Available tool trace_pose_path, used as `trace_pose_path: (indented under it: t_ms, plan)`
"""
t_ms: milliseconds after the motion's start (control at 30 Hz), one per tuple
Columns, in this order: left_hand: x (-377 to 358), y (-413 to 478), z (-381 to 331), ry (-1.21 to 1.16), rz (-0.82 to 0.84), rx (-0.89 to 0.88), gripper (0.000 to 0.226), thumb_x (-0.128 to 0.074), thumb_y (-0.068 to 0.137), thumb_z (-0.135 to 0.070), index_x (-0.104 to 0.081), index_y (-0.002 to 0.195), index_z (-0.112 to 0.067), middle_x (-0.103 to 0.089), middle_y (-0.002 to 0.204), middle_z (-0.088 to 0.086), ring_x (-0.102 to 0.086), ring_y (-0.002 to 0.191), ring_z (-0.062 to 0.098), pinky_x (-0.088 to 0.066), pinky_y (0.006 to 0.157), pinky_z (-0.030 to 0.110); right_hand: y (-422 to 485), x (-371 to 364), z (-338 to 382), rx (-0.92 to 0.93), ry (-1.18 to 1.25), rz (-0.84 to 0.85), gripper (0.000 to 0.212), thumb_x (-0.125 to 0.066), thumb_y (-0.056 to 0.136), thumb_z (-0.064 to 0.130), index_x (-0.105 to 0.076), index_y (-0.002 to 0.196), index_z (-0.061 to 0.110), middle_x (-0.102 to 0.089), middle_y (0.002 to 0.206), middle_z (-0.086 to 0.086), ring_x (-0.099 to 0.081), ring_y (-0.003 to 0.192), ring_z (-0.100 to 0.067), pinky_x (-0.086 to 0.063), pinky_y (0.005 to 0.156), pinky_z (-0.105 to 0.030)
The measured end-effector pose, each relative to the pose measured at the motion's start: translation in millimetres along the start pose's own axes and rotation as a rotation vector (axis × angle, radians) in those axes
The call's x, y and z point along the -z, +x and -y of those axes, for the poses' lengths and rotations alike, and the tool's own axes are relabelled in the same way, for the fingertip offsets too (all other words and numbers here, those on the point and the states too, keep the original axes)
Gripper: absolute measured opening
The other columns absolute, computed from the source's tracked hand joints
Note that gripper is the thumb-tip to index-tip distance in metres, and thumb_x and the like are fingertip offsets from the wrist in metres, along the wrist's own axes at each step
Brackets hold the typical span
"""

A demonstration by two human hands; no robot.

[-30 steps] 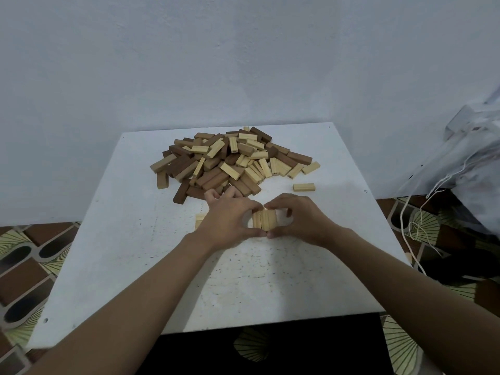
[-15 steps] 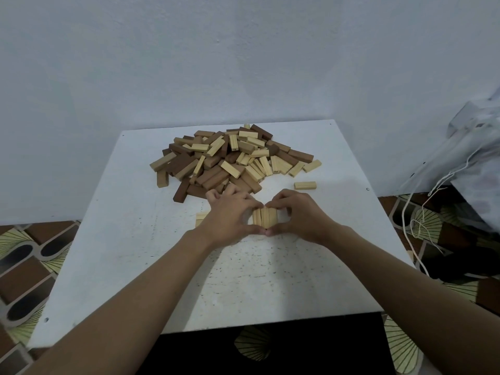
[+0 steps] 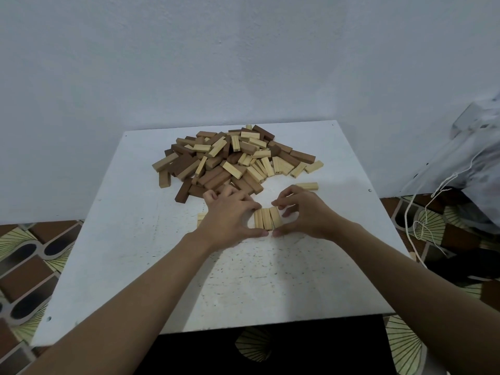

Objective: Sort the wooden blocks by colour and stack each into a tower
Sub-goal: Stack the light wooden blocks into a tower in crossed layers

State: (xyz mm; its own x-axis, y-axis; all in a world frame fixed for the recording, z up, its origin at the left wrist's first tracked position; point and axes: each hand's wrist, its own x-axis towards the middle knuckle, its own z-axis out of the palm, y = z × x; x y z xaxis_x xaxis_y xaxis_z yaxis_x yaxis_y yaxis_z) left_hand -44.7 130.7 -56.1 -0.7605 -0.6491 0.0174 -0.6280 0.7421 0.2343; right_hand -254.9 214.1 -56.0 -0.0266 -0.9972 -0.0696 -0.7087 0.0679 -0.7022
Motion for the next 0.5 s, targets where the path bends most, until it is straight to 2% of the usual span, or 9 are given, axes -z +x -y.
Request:
trace_pose_path:
  t_ms: [67, 167, 333, 500]
  plan:
    - [0.2, -0.1, -0.6, 0.013, 0.013, 0.000, 0.070, -0.057, 0.075, -0.084, -0.061, 0.132, -0.043, -0.054, 0.127, -0.022, -0.033, 0.121, 0.010, -0.015, 0.081, 0.039, 1.3, -3.2, -0.5, 0.000, -0.010, -0.017, 0.068, -0.093, 0.061, 0.039, -0.071, 0.121, 0.016, -0.055, 0.110, 0.011, -0.062, 0.085, -0.010, -0.057, 0.072, -0.020]
    - [0.1, 1.7, -0.6, 0.016, 0.019, -0.012, 0.069, -0.056, 0.076, -0.084, -0.062, 0.130, -0.043, -0.054, 0.127, -0.023, -0.034, 0.120, 0.011, -0.017, 0.082, 0.039, 1.8, -8.7, -1.9, 0.025, -0.029, -0.037, 0.064, -0.093, 0.060, 0.043, -0.072, 0.116, 0.019, -0.058, 0.108, 0.010, -0.058, 0.083, -0.009, -0.050, 0.067, -0.015]
    - [0.2, 7.1, 2.6, 0.015, 0.037, -0.061, 0.070, -0.053, 0.073, -0.089, -0.063, 0.124, -0.042, -0.056, 0.122, -0.023, -0.033, 0.115, 0.009, -0.016, 0.080, 0.039, 3.1, -10.1, -3.4, 0.064, -0.051, -0.005, 0.066, -0.091, 0.064, 0.040, -0.070, 0.124, 0.022, -0.059, 0.106, 0.009, -0.056, 0.086, -0.010, -0.047, 0.069, -0.016]
    - [4.9, 8.4, 3.8, 0.037, 0.052, -0.107, 0.068, -0.054, 0.074, -0.089, -0.063, 0.120, -0.040, -0.056, 0.120, -0.023, -0.032, 0.112, 0.007, -0.015, 0.080, 0.039, 4.2, -8.9, 3.1, 0.113, -0.077, 0.041, 0.060, -0.089, 0.069, 0.036, -0.069, 0.123, 0.020, -0.058, 0.109, 0.008, -0.052, 0.090, -0.008, -0.043, 0.069, -0.016]
